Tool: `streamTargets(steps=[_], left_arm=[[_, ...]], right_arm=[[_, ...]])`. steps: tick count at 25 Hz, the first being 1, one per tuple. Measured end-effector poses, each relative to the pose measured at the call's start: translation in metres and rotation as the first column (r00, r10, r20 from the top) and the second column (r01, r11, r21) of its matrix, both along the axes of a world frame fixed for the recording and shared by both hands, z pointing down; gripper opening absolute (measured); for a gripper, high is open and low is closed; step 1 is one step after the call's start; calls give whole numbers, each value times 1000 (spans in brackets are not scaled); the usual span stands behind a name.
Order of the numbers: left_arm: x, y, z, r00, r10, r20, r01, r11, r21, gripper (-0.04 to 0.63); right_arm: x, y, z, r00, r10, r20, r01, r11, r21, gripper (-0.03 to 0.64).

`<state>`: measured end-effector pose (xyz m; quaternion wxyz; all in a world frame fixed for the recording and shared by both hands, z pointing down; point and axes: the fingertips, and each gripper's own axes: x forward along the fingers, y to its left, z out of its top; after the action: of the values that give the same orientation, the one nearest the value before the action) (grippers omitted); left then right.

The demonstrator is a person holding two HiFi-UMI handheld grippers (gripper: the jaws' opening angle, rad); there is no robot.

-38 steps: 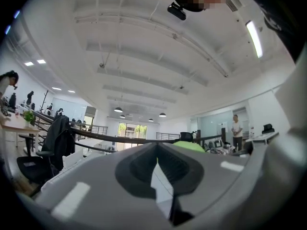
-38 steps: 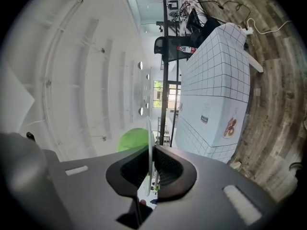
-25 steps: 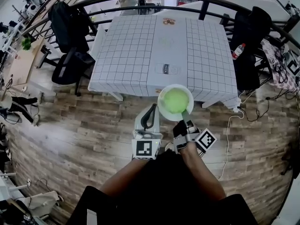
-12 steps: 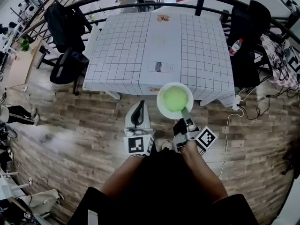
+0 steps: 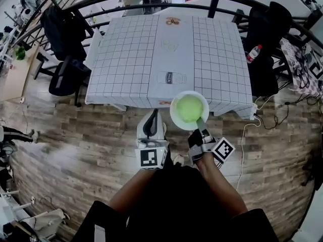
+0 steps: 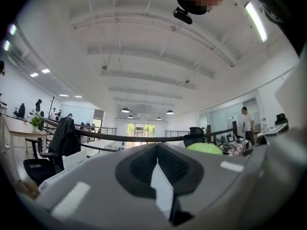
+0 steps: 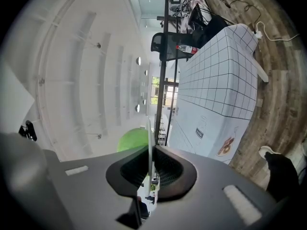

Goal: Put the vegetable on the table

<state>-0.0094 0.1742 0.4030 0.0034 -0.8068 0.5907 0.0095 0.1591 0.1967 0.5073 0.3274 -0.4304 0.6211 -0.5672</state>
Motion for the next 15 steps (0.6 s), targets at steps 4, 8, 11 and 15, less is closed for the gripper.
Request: streamTargets(steps=[4,8,11,15], left_arm=[[1,-28,4,1000,21,-4,-21,1000,-3,8],[3,-53,0,999,50,-7,-50,999,-15,8],[2,-73,3,998,65,-9,-65,997,-33,8],[-3,-96,8,998,63,-22,-64,997,-40,8]], right_arm=[[-4,-25,4,1000,17,1,-17,1000,-11,21],[-4,-51,7,999,40,-9,-40,999,-2,23],[-4,-73,5,998,37,-46,-36,999,26,23],[-12,-99,6,999,39,-13,-39,999,14,23]])
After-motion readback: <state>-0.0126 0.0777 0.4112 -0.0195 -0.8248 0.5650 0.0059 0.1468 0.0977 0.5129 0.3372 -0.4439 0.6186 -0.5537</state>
